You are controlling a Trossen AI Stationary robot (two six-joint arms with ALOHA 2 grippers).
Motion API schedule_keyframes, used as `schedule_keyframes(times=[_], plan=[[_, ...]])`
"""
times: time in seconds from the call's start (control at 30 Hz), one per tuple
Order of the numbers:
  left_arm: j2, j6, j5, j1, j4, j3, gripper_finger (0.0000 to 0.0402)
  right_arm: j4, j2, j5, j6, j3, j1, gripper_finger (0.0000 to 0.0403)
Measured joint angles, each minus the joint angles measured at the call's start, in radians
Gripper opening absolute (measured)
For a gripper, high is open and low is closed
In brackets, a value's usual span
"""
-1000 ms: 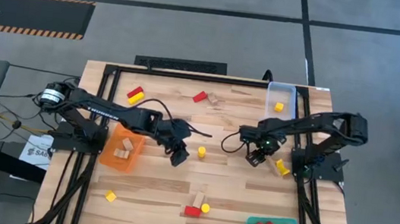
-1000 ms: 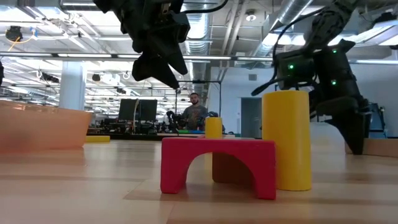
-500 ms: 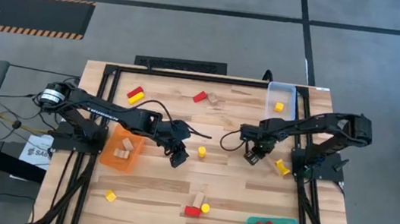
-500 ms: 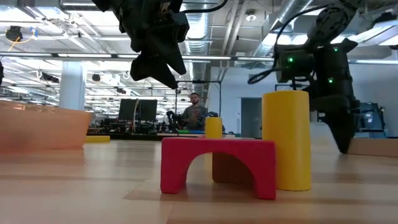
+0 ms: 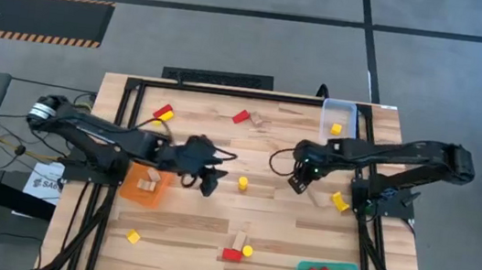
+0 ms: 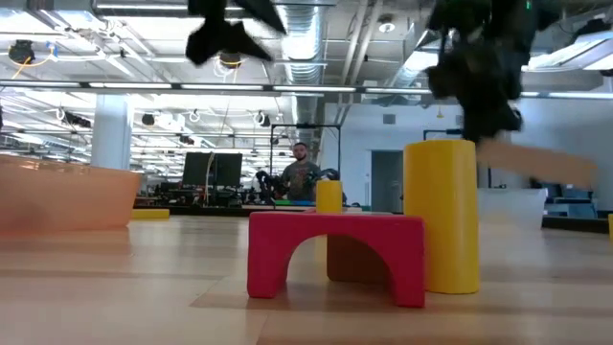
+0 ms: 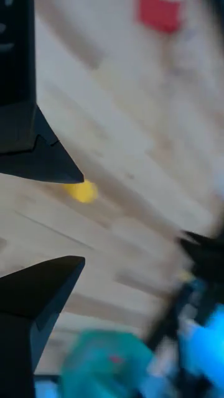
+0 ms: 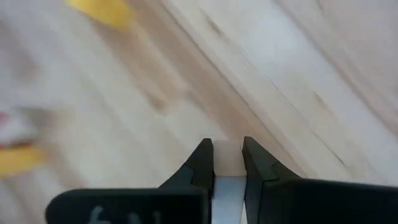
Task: Sort & place blocks by color
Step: Put the brown block into the orange bin
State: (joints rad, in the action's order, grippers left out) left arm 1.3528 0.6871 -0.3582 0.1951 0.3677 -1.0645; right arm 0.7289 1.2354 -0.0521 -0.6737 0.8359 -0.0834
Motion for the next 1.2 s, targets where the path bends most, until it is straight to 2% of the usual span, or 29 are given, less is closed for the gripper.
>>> schedule_keyframes(times=[0.1, 0.2, 0.3, 0.47, 0.53, 0.67, 0.87, 1.03, 1.2], plan=[[-0.052, -0.034, -0.08, 0.055, -0.121, 0.039, 0.0189, -0.114, -0.057, 0.002, 0.001, 0.051, 0.006, 0.0046], [-0.07, -0.038, -0.099, 0.091, -0.303, 0.112, 0.0189, -0.332, -0.1, 0.001, 0.015, 0.066, 0.005, 0.0046], [-0.068, 0.008, -0.1, 0.101, -0.546, 0.211, 0.0189, -0.587, -0.111, -0.009, 0.045, 0.067, 0.005, 0.0046], [-0.005, 0.029, -0.056, 0.084, -1.067, 0.366, 0.0189, -0.951, -0.066, -0.059, 0.024, 0.069, 0.031, 0.0046], [0.017, 0.028, -0.042, 0.073, -1.173, 0.398, 0.0189, -1.032, -0.033, -0.065, -0.005, 0.066, 0.045, 0.0046], [0.065, 0.039, -0.012, 0.061, -1.2, 0.388, 0.0189, -1.188, 0.043, -0.068, -0.06, 0.067, 0.067, 0.0046], [0.107, 0.033, 0.039, 0.057, -1.201, 0.35, 0.0189, -1.245, 0.143, -0.082, -0.132, 0.066, 0.071, 0.0047], [0.107, 0.033, 0.037, 0.057, -1.175, 0.348, 0.0188, -1.327, 0.206, -0.081, -0.164, 0.066, 0.07, 0.0047], [0.107, 0.033, 0.059, 0.057, -1.164, 0.348, 0.0154, -1.356, 0.228, -0.083, -0.182, 0.066, 0.071, 0.0047]])
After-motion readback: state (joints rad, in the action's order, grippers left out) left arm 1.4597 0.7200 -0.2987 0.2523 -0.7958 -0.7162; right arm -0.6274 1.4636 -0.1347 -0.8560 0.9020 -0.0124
